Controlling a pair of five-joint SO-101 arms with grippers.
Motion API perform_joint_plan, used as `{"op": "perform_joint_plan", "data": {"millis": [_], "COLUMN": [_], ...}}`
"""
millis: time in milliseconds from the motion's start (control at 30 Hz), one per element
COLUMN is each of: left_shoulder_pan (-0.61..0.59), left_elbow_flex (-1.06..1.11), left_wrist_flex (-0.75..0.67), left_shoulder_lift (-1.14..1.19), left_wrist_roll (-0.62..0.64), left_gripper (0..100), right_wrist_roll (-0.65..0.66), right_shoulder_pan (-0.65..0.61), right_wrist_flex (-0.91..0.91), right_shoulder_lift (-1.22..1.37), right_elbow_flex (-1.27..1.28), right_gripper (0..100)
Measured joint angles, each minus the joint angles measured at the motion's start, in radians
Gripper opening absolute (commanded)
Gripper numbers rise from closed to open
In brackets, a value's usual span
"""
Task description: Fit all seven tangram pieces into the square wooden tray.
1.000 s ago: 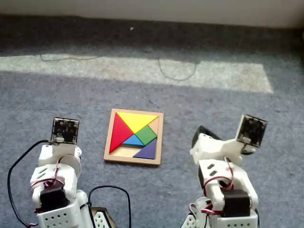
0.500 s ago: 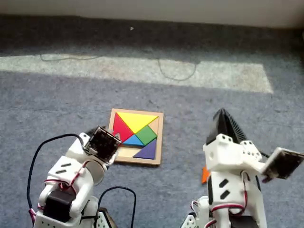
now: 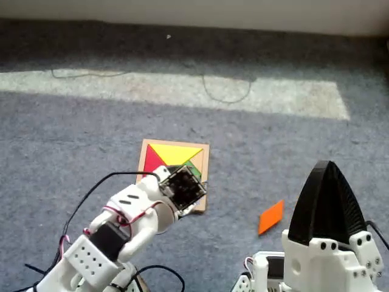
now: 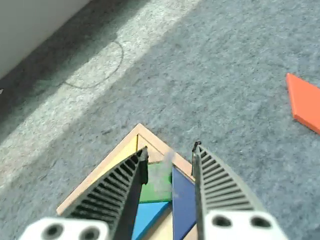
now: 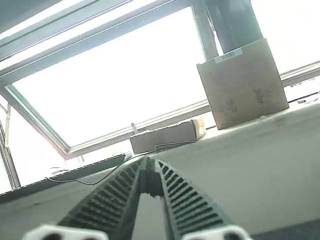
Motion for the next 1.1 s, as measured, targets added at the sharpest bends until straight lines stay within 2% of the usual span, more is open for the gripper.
{"op": "perform_joint_plan", "data": {"millis": [200, 400, 700, 833, 933, 1100], "left_shoulder_pan": [0.118, 0.239, 0.321, 0.376, 0.423, 0.433], "left_elbow_flex": [-0.178, -0.342, -0.606, -0.675, -0.733, -0.778], "left_wrist_flex": [-0.187, -0.324, -0.339, -0.322, -0.253, -0.186], "left_shoulder_lift": [0.394, 0.783, 1.209, 1.269, 1.284, 1.339], "left_wrist_roll": [0.086, 0.140, 0.304, 0.321, 0.321, 0.321], "left_gripper": [13, 13, 22, 22, 22, 22], "right_wrist_roll": [-0.147, -0.175, -0.184, -0.184, -0.184, -0.184], "right_shoulder_pan": [0.000, 0.000, 0.000, 0.000, 0.000, 0.000], "right_wrist_flex": [0.000, 0.000, 0.034, 0.035, 0.071, 0.098], "right_shoulder_lift": [0.000, 0.000, 0.000, 0.000, 0.000, 0.000], "right_elbow_flex": [-0.002, -0.002, 0.006, 0.006, 0.006, 0.006], "right_gripper": [0.4, 0.4, 0.4, 0.4, 0.4, 0.4]}}
